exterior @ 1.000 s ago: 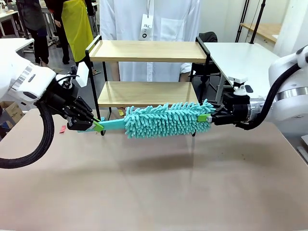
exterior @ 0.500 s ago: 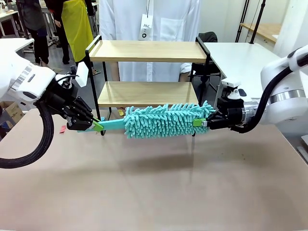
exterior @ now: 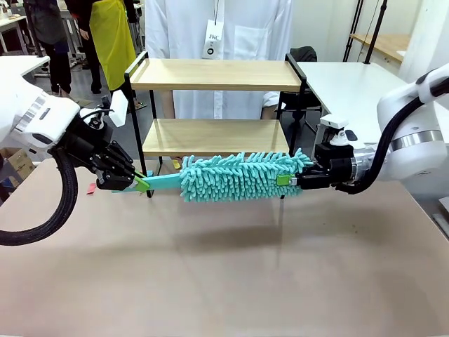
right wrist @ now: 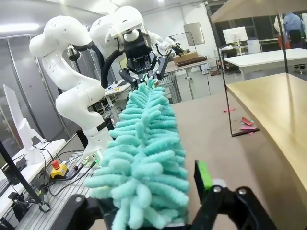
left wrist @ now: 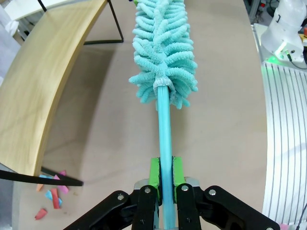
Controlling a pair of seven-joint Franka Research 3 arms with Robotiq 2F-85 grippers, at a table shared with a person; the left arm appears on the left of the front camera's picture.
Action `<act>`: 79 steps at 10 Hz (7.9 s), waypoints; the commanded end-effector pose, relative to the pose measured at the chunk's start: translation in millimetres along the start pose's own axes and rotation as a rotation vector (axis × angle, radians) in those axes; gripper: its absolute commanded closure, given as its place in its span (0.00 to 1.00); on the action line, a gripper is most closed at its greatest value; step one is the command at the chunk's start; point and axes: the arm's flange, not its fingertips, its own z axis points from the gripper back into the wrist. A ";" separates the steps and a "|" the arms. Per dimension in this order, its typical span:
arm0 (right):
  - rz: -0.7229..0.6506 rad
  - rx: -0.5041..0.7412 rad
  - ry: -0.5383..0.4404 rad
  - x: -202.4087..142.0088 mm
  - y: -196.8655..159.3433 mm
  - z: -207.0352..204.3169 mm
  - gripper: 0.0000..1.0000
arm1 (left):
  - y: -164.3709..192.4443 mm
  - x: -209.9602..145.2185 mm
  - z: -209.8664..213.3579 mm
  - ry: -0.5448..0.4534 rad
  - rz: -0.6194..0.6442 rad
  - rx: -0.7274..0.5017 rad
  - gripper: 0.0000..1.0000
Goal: Clean the shelf.
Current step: Hand the Duster back to the human.
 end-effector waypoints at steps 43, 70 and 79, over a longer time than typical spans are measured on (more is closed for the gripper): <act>0.239 -0.945 -0.393 210.3 126.7 198.7 0.83 | 18.8 -92.5 139.9 -0.343 0.140 0.073 0.00; -0.128 -1.405 -0.235 41.7 106.5 266.8 0.83 | 18.8 -92.5 139.9 -0.343 0.140 0.073 0.00; -0.128 -1.405 -0.235 41.7 106.5 266.8 0.83 | 18.8 -92.5 139.9 -0.343 0.140 0.073 0.00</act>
